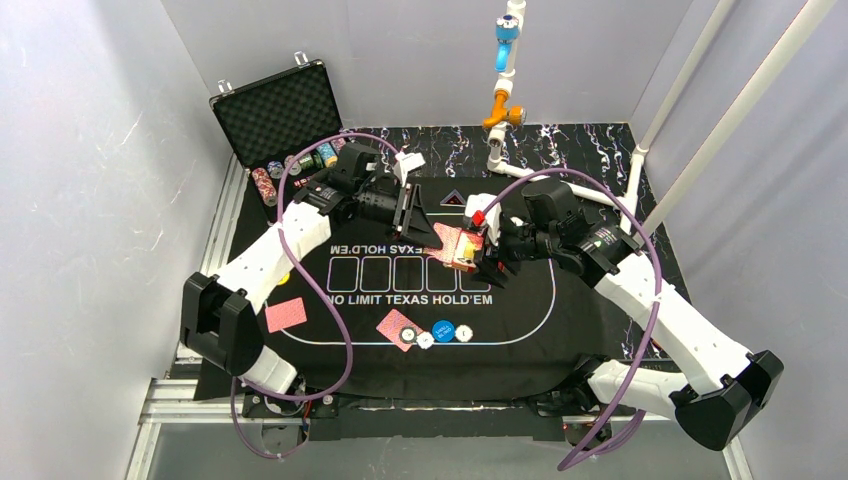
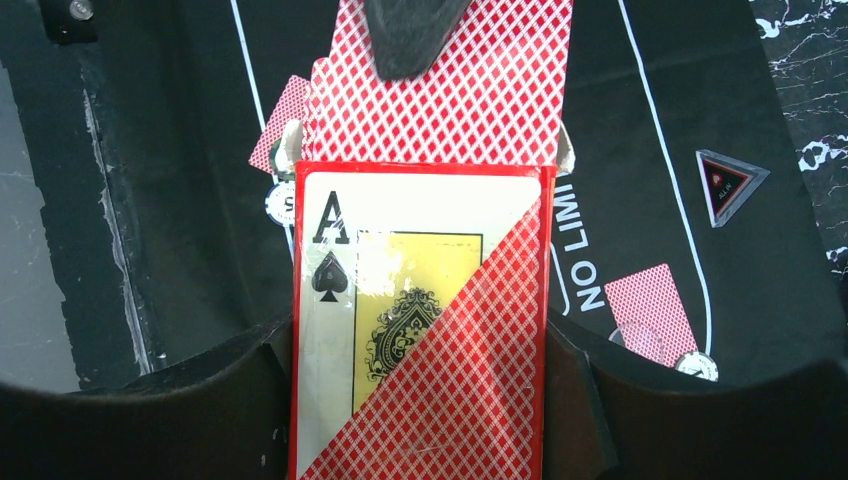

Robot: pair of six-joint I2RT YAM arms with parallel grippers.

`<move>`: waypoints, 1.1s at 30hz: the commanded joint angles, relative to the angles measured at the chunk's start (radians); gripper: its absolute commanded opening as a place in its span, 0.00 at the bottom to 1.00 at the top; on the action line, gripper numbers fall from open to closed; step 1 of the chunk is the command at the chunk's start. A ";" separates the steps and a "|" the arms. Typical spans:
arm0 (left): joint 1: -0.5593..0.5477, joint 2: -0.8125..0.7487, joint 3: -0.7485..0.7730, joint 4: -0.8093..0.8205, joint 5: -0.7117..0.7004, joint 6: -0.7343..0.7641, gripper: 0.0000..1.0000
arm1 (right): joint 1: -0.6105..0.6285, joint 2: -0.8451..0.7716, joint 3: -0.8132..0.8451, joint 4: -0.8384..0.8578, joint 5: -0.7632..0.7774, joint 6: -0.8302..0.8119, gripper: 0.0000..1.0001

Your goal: Distribute texas hold em gaming equipment

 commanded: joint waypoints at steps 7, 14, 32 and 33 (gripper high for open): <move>0.046 -0.063 -0.032 -0.024 0.038 0.005 0.13 | 0.008 -0.035 0.004 0.066 -0.030 0.002 0.01; 0.121 -0.092 -0.016 -0.075 0.061 0.040 0.00 | 0.008 -0.038 -0.001 0.047 -0.018 0.015 0.01; 0.362 -0.020 -0.146 -0.692 -0.183 0.854 0.00 | 0.008 -0.049 0.022 -0.019 0.011 0.005 0.01; 0.353 -0.015 -0.165 -0.670 -0.225 0.867 0.00 | 0.008 -0.049 0.024 -0.024 0.013 0.005 0.01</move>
